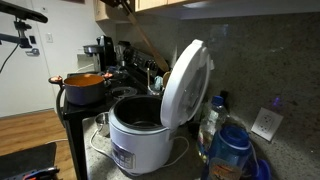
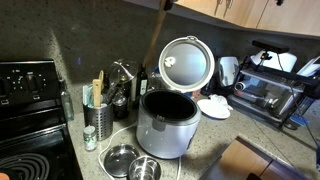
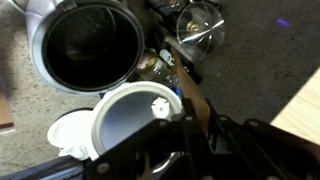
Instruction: Get a wooden spoon from the rack, use it to stir in the cooker, and then put it back on the rack
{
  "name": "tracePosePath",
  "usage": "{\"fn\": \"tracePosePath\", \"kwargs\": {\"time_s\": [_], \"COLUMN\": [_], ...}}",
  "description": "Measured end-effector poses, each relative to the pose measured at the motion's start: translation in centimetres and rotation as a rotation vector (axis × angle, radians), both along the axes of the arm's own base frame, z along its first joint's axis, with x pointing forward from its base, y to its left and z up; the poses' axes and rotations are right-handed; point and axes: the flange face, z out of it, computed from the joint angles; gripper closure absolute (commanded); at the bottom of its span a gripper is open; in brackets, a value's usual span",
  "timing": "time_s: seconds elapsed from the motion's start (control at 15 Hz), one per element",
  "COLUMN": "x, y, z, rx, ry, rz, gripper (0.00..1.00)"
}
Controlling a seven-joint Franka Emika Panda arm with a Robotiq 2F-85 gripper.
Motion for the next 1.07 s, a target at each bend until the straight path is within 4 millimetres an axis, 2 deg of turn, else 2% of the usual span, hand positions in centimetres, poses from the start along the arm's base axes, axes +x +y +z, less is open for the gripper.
{"fn": "tracePosePath", "kwargs": {"time_s": [0.13, 0.27, 0.73, 0.87, 1.07], "x": [0.8, 2.2, 8.2, 9.2, 9.6], "y": [0.8, 1.4, 2.8, 3.2, 4.0], "z": [0.2, -1.0, -10.3, -11.8, -12.8], "rx": [0.024, 0.044, 0.122, 0.139, 0.164], "ry": [-0.058, -0.088, -0.013, 0.006, 0.024], "rz": [0.046, 0.088, 0.158, 0.167, 0.178], "gripper": [0.95, 0.95, 0.95, 0.95, 0.95]}}
